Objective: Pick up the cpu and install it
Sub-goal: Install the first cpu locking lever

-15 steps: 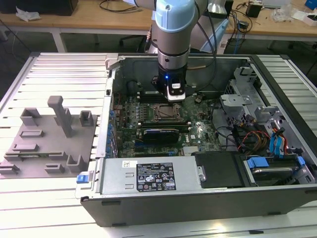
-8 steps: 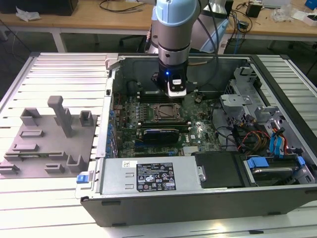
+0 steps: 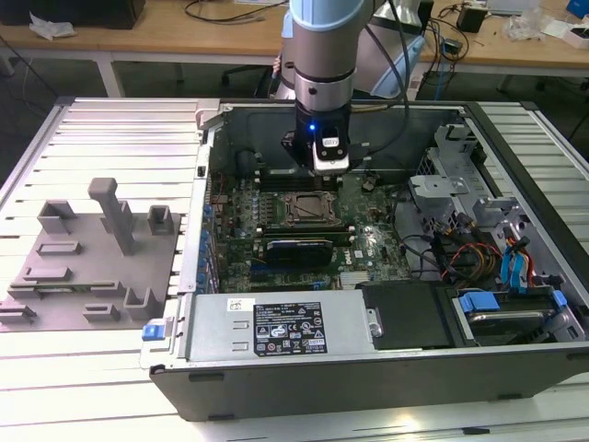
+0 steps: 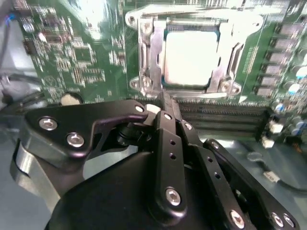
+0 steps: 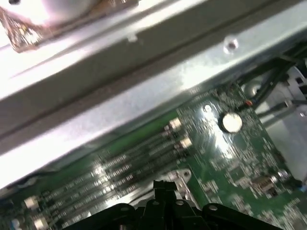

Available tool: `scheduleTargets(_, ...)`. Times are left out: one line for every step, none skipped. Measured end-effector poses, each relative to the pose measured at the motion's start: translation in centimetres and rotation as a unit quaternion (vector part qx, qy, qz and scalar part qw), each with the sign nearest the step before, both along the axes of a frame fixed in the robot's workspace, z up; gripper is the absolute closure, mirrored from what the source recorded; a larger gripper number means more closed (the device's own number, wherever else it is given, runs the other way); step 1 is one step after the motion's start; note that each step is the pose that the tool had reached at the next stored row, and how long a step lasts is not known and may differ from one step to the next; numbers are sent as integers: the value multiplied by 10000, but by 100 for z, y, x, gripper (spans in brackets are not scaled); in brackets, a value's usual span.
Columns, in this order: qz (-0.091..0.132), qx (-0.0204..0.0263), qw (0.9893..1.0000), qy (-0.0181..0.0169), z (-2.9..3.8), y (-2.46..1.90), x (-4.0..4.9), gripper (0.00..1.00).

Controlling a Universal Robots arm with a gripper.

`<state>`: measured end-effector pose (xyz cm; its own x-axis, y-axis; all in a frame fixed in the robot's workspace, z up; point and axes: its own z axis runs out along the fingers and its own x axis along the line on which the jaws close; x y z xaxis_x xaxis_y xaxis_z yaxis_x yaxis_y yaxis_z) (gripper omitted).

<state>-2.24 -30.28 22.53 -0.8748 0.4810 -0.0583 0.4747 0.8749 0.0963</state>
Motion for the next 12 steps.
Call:
scheduleTargets(0, -95, 10000, 2, 0, 0, 0, 89)
scheduleTargets(0, -242, 9997, 8, 0, 0, 1, 89)
scheduleTargets(0, -412, 9992, 17, 0, 0, 0, 89)
scheduleTargets(0, -514, 9987, 24, 0, 0, 0, 89)
scheduleTargets(0, -612, 9981, 30, -1, 1, 0, 89)
scheduleTargets(0, -657, 9978, 31, 0, 0, 0, 89)
scheduleTargets(1, -658, 9978, 31, 0, 0, 0, 89)
scheduleTargets(1, -659, 9978, 31, 0, 0, 0, 89)
scheduleTargets(2, -660, 9978, 32, 0, 0, 0, 89)
scheduleTargets(2, -660, 9978, 32, 0, 0, 0, 89)
scheduleTargets(28, -660, 9978, 30, 0, 0, 0, 89)
scheduleTargets(185, -660, 9976, 20, -2, 0, -1, 89)
